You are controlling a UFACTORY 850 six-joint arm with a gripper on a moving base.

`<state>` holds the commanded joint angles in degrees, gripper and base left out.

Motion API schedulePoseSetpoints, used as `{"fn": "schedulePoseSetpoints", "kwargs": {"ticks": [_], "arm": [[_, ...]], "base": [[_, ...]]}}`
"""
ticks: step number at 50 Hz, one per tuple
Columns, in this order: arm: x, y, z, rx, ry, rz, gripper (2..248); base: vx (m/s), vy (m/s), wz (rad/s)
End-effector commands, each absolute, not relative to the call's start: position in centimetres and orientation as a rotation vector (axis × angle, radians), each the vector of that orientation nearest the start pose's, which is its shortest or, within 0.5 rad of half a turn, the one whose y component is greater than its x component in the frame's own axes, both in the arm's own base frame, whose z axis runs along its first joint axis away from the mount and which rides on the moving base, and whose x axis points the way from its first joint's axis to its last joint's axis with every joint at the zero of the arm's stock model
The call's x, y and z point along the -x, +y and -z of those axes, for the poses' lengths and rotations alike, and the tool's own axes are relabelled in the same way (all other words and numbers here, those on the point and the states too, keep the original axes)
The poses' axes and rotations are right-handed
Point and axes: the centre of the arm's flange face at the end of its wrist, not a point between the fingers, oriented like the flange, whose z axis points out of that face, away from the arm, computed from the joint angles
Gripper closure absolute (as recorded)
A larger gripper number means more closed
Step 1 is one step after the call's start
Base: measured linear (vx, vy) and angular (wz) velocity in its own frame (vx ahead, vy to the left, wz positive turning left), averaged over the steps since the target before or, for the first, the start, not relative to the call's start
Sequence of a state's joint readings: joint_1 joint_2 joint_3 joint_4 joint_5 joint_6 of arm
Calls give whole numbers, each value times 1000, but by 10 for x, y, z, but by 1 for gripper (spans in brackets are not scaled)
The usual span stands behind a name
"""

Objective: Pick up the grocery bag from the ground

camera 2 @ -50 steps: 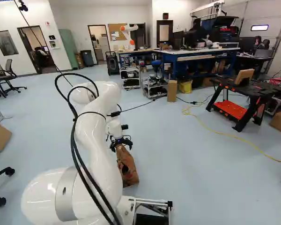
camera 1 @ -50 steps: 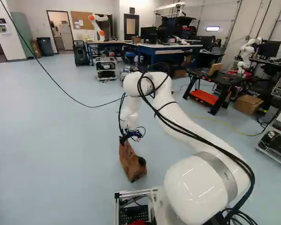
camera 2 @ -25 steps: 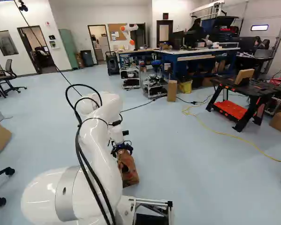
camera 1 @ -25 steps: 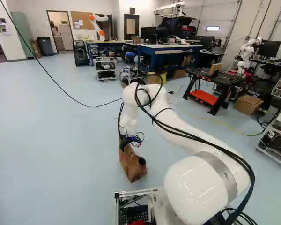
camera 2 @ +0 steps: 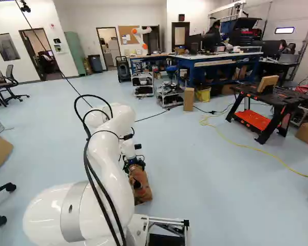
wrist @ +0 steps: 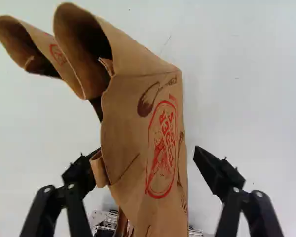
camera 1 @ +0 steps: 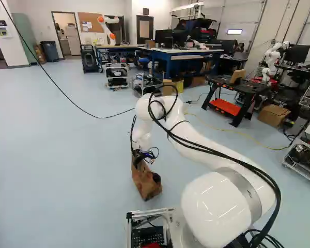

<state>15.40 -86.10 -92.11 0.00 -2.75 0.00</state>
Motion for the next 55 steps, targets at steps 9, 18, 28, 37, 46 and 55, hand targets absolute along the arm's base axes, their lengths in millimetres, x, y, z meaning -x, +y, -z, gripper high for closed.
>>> {"fn": "schedulePoseSetpoints", "kwargs": {"ticks": [9, 18, 28, 37, 46, 55], "arm": [[-567, 156, 107, 3105, -420, 88, 100], [-567, 156, 107, 3105, -420, 88, 139], [-567, 156, 107, 3105, -420, 88, 214], [-567, 156, 107, 3105, -420, 88, 228], [-567, 156, 107, 3104, -420, 93, 228], [-569, 157, 107, 3098, -419, 137, 228]], "base": [[0, 0, 0], [0, 0, 0], [0, 0, 0], [0, 0, 0], [0, 0, 0], [0, 0, 0]]}}
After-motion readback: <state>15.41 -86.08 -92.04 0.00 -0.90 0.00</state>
